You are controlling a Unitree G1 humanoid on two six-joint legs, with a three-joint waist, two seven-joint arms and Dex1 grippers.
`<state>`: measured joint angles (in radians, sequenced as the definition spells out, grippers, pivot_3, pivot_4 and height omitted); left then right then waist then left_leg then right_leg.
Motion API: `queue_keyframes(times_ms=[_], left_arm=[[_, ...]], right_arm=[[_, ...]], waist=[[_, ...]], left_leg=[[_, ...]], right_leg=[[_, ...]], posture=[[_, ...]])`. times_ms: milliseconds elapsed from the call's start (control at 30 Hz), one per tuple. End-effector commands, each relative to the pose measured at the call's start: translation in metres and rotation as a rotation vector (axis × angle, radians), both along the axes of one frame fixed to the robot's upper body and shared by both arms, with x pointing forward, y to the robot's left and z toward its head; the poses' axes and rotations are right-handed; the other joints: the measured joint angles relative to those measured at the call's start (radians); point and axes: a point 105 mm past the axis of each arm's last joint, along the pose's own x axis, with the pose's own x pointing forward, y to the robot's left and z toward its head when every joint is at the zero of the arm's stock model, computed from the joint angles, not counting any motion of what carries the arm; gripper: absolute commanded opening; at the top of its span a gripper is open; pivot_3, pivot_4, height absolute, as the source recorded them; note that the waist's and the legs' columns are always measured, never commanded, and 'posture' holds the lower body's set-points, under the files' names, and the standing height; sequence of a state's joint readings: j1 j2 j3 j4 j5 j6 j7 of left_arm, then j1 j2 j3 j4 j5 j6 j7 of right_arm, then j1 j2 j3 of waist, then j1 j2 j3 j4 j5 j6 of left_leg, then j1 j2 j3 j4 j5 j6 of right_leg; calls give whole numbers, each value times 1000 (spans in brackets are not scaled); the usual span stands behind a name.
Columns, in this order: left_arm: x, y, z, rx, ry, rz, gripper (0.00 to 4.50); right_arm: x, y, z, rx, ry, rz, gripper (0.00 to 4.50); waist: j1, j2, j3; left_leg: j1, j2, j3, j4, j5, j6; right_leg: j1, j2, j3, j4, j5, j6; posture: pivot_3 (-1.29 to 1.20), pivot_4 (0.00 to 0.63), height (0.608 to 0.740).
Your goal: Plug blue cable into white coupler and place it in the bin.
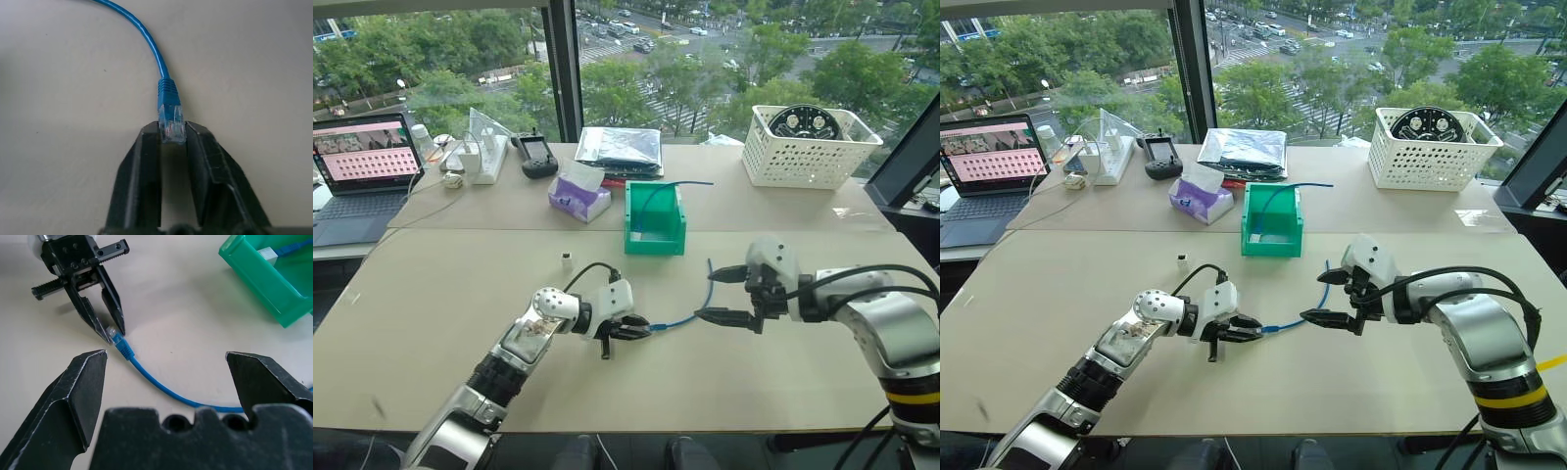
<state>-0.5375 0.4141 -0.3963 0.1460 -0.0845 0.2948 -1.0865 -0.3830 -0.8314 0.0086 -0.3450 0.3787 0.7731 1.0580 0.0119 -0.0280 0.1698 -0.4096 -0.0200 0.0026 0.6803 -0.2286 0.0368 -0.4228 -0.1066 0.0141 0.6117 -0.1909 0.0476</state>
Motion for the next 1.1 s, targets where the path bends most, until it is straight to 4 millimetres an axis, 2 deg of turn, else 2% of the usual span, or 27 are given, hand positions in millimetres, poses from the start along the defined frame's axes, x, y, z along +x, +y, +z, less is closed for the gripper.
queue_keyframes(times_ms=[33, 133, 233, 300, 467, 600, 733, 1100], left_arm=[[-2, -5, -3, -6, 16, 11, 5], [-2, -13, 5, -73, 25, 24, 5], [2, -25, 20, -172, 20, 54, 5], [4, -33, 29, -230, 25, 77, 5], [2, -48, 46, -337, 85, 94, 5], [0, -50, 47, -328, 88, 98, 5], [-3, -50, 46, -318, 92, 96, 5], [-5, -50, 46, -318, 87, 94, 5]], right_arm=[[-15, -6, 12, 45, 37, -39, 4500], [-34, -16, 5, 110, 179, -93, 4500], [-47, -25, -6, 266, 344, -218, 4500], [-51, -24, -15, 385, 428, -285, 4500], [-43, -11, -35, 597, 533, -447, 4500], [-30, -3, -36, 713, 547, -519, 4500], [-19, -4, -34, 815, 542, -578, 4500], [-13, 1, -38, 827, 577, -610, 4500]], waist=[[0, 0, 0], [7, 0, 0], [10, -1, 0], [10, -1, 0], [-2, 0, -1], [-8, 1, -1], [-9, 1, -1], [-16, 2, -2]], left_leg=[[0, 0, 0, 0, 0, 0], [0, 0, -1, 1, 0, 0], [-1, 0, -1, 1, 0, 0], [-2, 0, -1, 2, 0, 0], [-1, 1, -2, 2, 0, 0], [-1, 1, -1, 2, 0, 0], [-1, 0, -2, 2, 0, 0], [-1, 0, -1, 1, 0, 0]], right_leg=[[0, 0, 0, 0, 0, 0], [1, -1, 0, -1, 0, 0], [1, -1, 0, -1, 0, 1], [1, -1, 0, -1, 1, 1], [0, 0, 1, 1, 1, 1], [0, 1, 1, 1, 1, 1], [0, 1, 1, 2, 1, 1], [0, 1, 1, 1, 1, 1]], posture=[[0, 150, 736], [0, 150, 736], [0, 150, 736], [0, 150, 736], [0, 150, 736], [0, 150, 736], [0, 150, 736], [0, 150, 736]])
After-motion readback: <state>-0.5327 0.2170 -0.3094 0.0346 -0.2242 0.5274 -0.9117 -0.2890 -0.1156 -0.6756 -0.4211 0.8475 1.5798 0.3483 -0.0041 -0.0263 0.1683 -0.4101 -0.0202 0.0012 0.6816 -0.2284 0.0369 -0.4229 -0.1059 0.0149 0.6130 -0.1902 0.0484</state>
